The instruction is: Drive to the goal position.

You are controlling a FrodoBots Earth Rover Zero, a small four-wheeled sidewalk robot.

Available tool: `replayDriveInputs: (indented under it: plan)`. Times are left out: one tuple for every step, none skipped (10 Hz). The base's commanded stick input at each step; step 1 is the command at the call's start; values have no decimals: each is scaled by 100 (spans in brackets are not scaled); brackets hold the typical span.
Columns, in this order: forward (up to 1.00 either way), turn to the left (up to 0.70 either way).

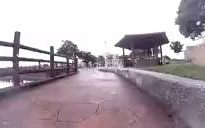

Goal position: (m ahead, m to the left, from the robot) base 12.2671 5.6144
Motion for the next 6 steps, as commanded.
replayDriveInputs:
  plan:
    - [100,-1]
    - [100,-1]
    - [100,-1]
    - [100,-1]
    - [100,4]
    - [100,18]
